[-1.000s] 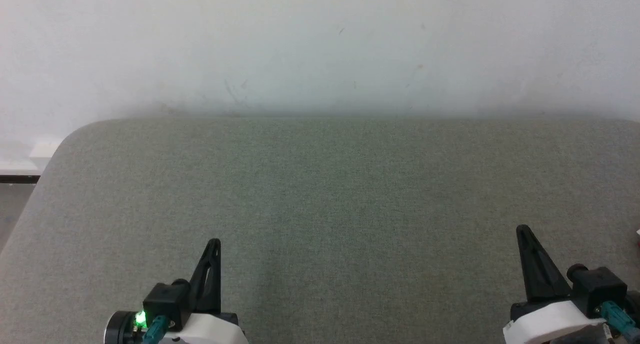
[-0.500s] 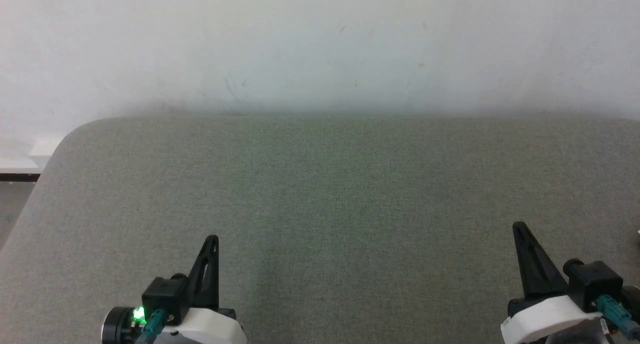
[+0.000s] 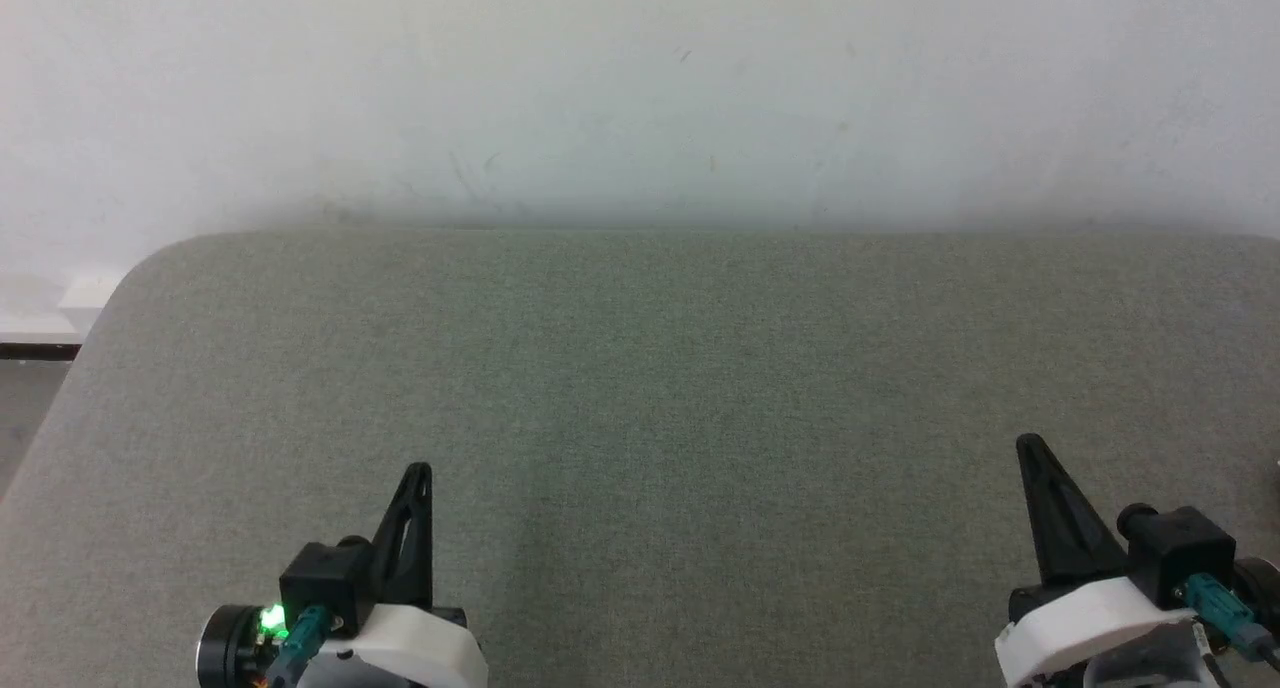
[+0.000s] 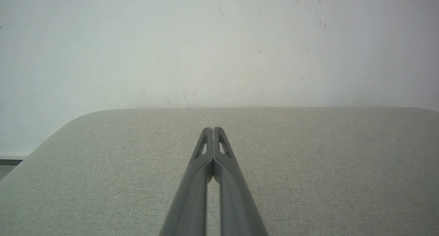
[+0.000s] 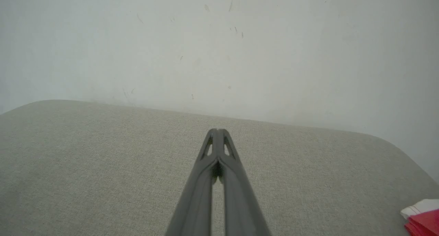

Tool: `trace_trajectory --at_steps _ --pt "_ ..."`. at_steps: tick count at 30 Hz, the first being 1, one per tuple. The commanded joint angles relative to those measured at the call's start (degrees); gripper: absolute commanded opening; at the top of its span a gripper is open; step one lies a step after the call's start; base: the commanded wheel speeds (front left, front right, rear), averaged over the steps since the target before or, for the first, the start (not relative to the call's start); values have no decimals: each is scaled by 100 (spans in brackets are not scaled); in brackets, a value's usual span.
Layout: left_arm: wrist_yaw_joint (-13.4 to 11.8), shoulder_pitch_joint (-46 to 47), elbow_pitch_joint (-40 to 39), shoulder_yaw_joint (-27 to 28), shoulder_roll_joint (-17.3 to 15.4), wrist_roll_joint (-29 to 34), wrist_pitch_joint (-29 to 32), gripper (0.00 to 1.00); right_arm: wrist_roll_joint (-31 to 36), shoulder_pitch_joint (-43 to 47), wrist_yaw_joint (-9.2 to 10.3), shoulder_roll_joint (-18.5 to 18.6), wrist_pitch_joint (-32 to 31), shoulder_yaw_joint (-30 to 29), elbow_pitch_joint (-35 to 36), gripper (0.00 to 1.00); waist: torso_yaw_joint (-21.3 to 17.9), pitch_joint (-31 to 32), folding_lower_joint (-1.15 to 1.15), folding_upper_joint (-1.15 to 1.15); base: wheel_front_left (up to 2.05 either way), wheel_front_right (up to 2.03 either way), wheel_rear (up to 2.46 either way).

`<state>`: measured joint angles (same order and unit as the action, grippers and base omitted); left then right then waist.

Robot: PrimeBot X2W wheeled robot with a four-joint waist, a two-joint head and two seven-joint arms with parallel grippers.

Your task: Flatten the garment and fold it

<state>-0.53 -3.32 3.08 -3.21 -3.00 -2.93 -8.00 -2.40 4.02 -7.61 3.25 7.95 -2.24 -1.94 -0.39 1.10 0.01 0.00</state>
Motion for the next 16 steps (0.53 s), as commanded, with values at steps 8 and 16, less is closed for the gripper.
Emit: trace_trajectory --at_steps 8,16 --pt "27 114 -68 75 6 81 109 0 98 -110 6 -19 -127 35 55 0 5 -14 0 0 0 0 0" --pt "30 143 -100 108 7 110 202 0 117 -149 7 -21 -217 60 74 0 10 -27 0 0 0 0 0"
